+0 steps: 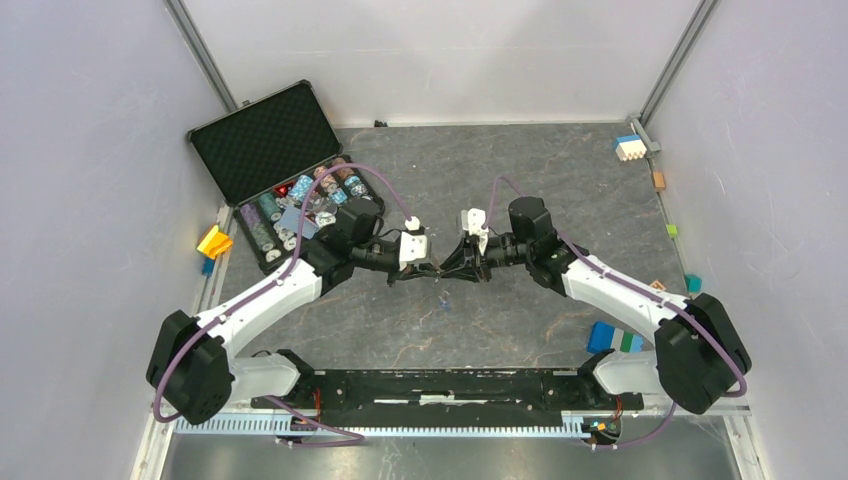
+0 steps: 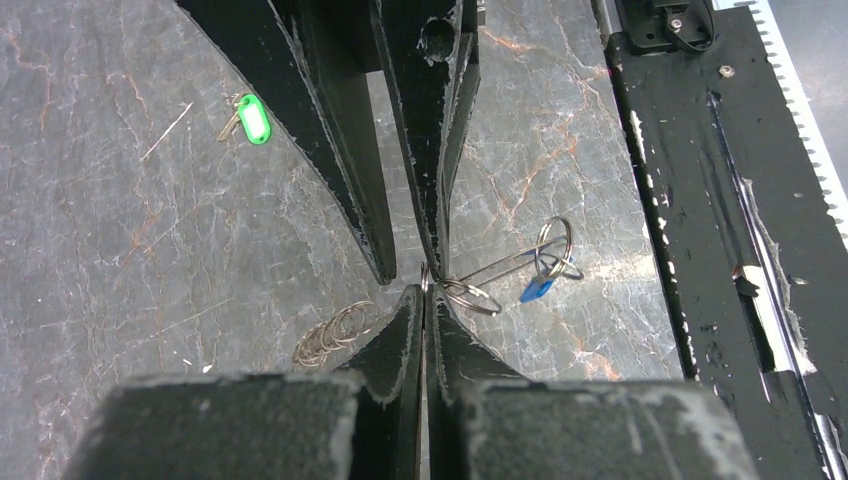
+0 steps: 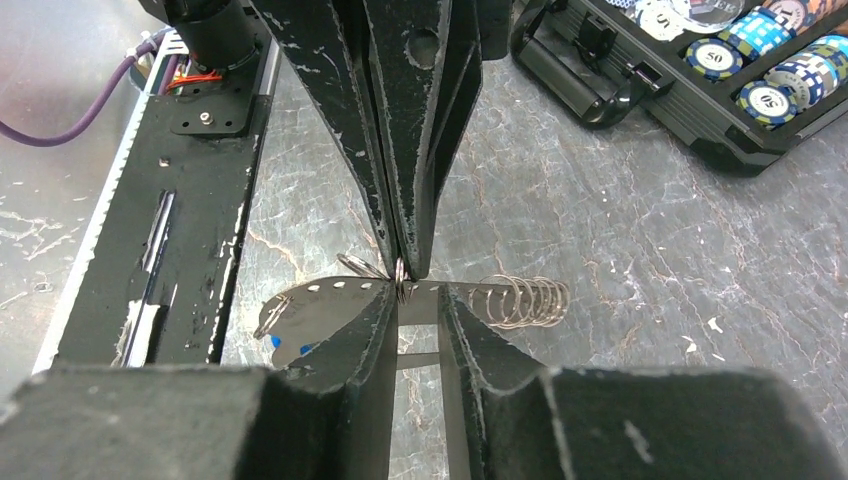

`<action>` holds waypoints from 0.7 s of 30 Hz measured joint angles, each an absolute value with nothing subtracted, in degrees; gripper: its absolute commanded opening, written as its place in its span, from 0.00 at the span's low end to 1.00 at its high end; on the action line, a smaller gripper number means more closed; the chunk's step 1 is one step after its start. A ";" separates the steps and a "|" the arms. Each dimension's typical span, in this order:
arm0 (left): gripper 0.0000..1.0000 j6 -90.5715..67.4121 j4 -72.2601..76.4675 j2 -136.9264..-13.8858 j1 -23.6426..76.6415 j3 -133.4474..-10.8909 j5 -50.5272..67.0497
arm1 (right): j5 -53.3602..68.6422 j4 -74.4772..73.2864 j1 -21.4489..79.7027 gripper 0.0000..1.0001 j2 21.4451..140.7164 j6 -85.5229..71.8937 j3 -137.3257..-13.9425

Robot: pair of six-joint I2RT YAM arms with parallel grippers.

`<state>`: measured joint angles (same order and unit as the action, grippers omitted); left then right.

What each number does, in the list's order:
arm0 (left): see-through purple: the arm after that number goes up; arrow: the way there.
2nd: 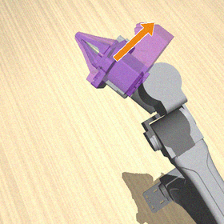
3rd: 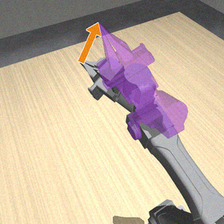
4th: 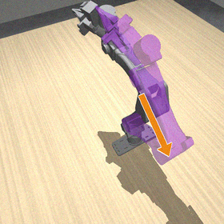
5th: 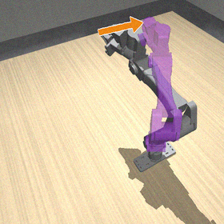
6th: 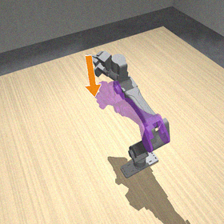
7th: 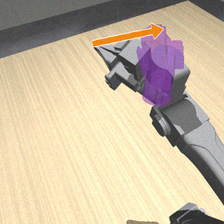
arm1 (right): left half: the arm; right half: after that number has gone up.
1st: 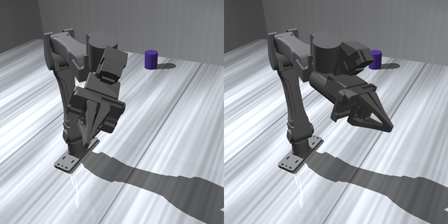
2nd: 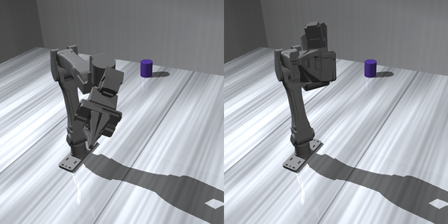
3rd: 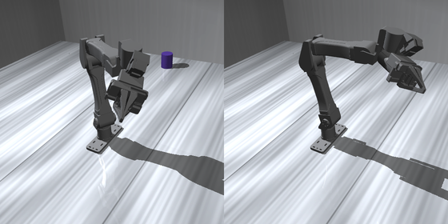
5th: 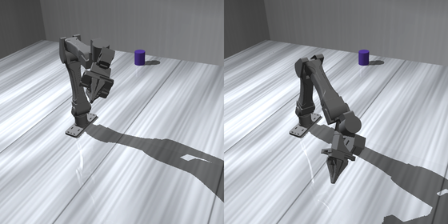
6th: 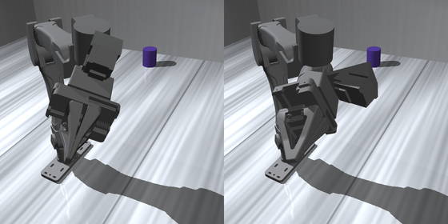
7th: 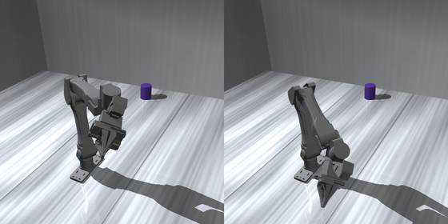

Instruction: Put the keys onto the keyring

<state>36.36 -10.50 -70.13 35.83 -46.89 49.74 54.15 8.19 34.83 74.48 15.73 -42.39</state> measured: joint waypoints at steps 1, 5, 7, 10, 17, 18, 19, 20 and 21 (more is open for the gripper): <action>0.02 36.27 -10.22 -70.08 35.81 -46.72 49.74 | 53.98 8.16 34.89 0.24 74.65 15.79 -42.39; 0.02 36.03 -9.85 -70.08 35.81 -46.30 49.71 | 53.76 7.92 35.42 0.18 75.07 16.36 -42.39; 0.02 35.79 -9.52 -70.06 35.81 -46.06 49.69 | 53.74 7.64 35.59 0.13 75.07 16.56 -42.39; 0.02 35.75 -8.80 -70.02 35.81 -45.54 49.65 | 53.71 7.07 35.77 0.02 75.07 16.82 -42.39; 0.11 35.55 -7.09 -69.97 35.81 -44.07 49.08 | 51.64 4.86 36.27 0.00 75.05 18.76 -42.65; 0.14 35.55 -6.94 -69.97 35.81 -44.05 48.58 | 50.96 4.32 36.42 0.00 75.05 19.27 -42.89; 0.17 35.53 -6.70 -69.97 35.81 -44.05 48.07 | 50.13 3.62 36.62 0.00 75.00 19.84 -43.29; 0.21 35.53 -6.46 -69.97 35.81 -44.05 47.68 | 49.28 2.72 36.80 0.00 74.94 20.49 -43.77; 0.25 35.51 -6.24 -69.97 35.81 -44.05 47.13 | 48.25 1.78 37.04 0.00 74.83 21.17 -44.31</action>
<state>35.51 -6.24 -69.97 35.81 -44.05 47.13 48.25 1.78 37.04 74.83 21.17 -44.31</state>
